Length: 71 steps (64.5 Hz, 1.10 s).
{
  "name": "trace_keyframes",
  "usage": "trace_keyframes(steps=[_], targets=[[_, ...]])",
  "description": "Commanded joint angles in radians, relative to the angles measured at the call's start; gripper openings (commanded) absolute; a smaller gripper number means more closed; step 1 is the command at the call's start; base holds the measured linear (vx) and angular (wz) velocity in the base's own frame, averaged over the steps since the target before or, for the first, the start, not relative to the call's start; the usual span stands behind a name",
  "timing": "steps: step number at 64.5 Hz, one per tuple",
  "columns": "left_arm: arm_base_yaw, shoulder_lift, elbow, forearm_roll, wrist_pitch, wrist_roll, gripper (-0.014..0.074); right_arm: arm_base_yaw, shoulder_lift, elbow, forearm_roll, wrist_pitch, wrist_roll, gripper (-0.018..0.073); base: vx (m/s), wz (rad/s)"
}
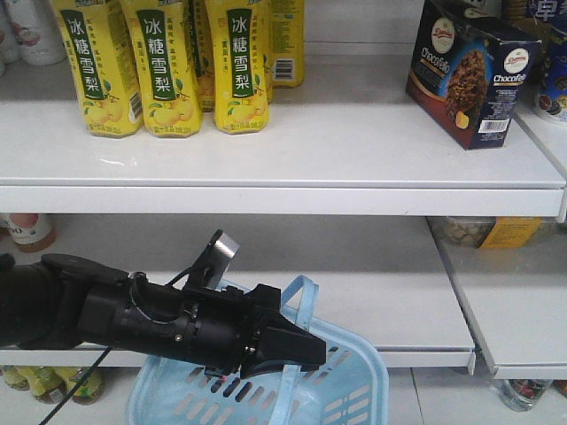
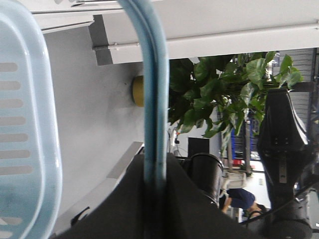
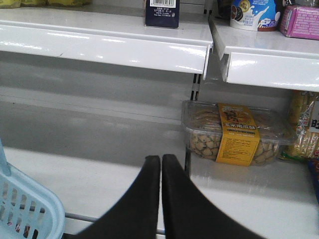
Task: Left arm holds basket, right arm returns cookies
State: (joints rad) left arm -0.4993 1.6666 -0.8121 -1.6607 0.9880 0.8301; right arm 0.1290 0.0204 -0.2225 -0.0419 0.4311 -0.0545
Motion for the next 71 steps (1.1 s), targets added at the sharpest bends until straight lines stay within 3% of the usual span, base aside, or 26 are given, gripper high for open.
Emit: trace_keyframes(steps=[1,13,37,50,59,65,71], targets=[[-0.004,-0.097,-0.026,0.002,0.035,0.02,-0.0006,-0.006,0.02,-0.026,0.0,-0.081,-0.006,-0.0008,0.0,0.0],[-0.033,-0.228,-0.026,0.213,-0.012,0.022,-0.0006,-0.006,0.02,-0.026,0.0,-0.078,-0.006,-0.0008,0.0,0.0],[-0.127,-0.493,-0.012,0.489,-0.259,0.012,-0.0006,-0.006,0.02,-0.026,0.0,-0.078,-0.006,-0.0008,0.0,0.0],[-0.194,-0.662,0.167,0.513,-0.529,-0.109,-0.0006,-0.006,0.02,-0.026,0.0,-0.078,-0.006,-0.0008,0.0,0.0],[-0.206,-0.782,0.31,0.557,-0.656,-0.129,-0.0006,-0.006,0.02,-0.026,0.0,-0.078,-0.006,-0.0008,0.0,0.0],[-0.206,-0.879,0.388,0.651,-0.706,-0.155,-0.0006,-0.006,0.02,-0.026,0.0,-0.078,-0.006,-0.0008,0.0,0.0],[-0.206,-0.972,0.456,0.77,-0.754,-0.242,-0.0006,-0.006,0.02,-0.026,0.0,-0.078,-0.006,-0.0008,0.0,0.0]])
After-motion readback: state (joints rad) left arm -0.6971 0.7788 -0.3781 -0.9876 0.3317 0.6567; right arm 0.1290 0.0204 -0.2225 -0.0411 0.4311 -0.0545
